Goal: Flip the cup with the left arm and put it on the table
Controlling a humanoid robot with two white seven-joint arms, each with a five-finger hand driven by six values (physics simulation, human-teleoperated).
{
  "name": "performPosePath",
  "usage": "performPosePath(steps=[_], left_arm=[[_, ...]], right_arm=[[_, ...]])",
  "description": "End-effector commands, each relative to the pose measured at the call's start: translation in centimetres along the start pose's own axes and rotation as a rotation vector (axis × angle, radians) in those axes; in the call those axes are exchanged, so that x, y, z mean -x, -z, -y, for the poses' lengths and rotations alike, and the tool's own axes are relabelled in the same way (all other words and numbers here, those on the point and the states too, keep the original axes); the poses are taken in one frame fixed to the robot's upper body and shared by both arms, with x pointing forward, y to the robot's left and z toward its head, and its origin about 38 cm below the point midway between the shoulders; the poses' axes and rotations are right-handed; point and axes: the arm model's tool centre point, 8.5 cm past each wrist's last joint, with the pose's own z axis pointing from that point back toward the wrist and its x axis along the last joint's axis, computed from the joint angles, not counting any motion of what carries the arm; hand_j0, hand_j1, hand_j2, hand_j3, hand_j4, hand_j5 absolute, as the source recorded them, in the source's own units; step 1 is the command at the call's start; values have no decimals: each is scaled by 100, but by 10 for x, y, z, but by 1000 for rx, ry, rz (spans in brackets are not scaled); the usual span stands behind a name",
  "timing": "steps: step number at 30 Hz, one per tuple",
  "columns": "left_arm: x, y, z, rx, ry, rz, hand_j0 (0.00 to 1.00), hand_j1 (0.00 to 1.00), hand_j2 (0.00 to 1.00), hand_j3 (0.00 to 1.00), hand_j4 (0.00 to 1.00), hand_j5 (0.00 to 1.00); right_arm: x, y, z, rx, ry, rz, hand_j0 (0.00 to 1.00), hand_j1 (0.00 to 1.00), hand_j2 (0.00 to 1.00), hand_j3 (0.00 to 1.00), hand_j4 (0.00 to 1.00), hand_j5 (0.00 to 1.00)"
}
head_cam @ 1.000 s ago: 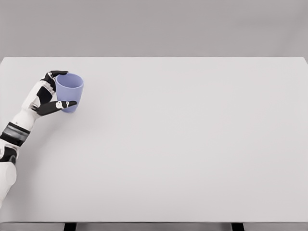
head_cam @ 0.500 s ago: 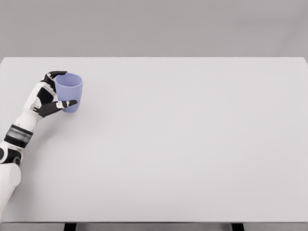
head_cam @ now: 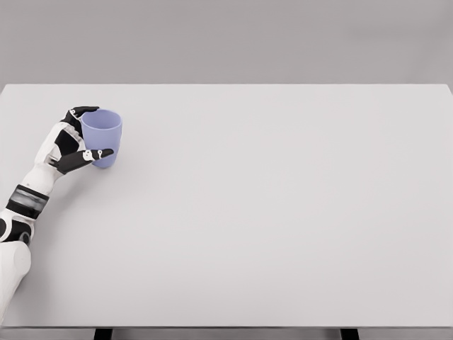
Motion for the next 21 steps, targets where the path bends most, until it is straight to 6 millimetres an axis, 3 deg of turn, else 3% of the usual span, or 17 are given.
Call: performPosePath(steps=[1,6,21], left_arm=[[-1,0,-1,-2,3,2,50,50,50,50,50,50],[0,0,0,2,8,-1,66,66,66,66,66,66],[1,-2,0,0,6,-4,85,85,85,85,85,85]], right_arm=[[0,0,0,0,0,0,100,100,100,100,100,100],[0,0,0,0,0,0,100,100,100,100,100,100],[0,0,0,0,0,0,100,100,100,100,100,100]])
